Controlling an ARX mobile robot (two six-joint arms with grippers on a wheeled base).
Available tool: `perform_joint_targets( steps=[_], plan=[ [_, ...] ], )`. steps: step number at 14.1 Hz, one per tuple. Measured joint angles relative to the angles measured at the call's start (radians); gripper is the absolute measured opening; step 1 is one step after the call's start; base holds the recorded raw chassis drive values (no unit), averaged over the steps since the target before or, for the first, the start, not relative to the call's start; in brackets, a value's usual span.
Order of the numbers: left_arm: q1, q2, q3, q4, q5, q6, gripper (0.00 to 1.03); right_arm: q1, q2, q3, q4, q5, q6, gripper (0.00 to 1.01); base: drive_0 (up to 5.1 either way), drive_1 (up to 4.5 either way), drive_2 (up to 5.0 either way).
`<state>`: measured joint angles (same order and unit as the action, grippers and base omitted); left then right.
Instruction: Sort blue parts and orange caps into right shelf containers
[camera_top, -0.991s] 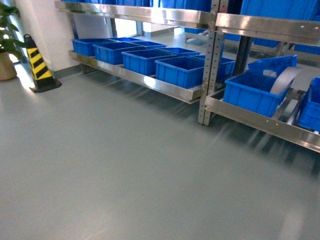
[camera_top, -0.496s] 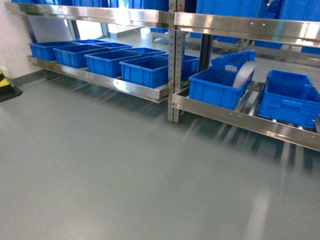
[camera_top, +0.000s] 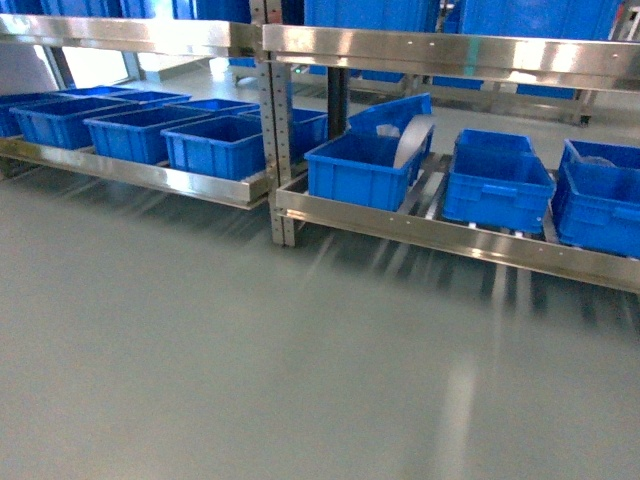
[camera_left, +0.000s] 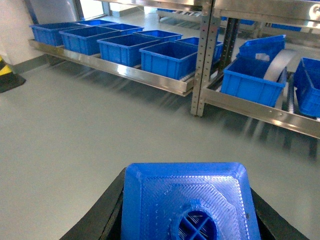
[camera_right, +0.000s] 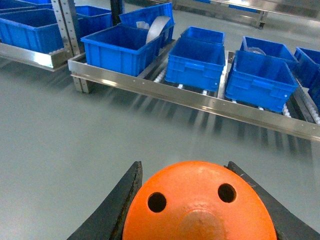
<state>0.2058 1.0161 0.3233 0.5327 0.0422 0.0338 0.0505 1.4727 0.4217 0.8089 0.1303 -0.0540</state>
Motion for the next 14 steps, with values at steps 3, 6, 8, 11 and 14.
perform_joint_targets(
  steps=[3,6,8,11,14],
  plan=[
    [0.000,0.000,0.000,0.000,0.000,0.000,0.45,0.000,0.000,0.000,0.000,0.000,0.000,0.43,-1.6,-1.56,-1.6],
    [0.000,0.000,0.000,0.000,0.000,0.000,0.45,0.001,0.000,0.000,0.000,-0.001,0.000,0.43,-1.6,-1.62,-1.6],
    [0.000,0.000,0.000,0.000,0.000,0.000,0.45,0.001,0.000,0.000,0.000,0.000,0.000,0.43,-1.6,-1.61,-1.6],
    [0.000,0.000,0.000,0.000,0.002,0.000,0.45,0.001,0.000,0.000,0.000,0.000,0.000,0.43,-1.6,-1.60,-1.6],
    [-0.006,0.000,0.000,0.001,0.005,0.000,0.45,-0.007,0.000,0.000,-0.001,0.004,0.000,0.43,-1.6,-1.60,-1.6]
  ],
)
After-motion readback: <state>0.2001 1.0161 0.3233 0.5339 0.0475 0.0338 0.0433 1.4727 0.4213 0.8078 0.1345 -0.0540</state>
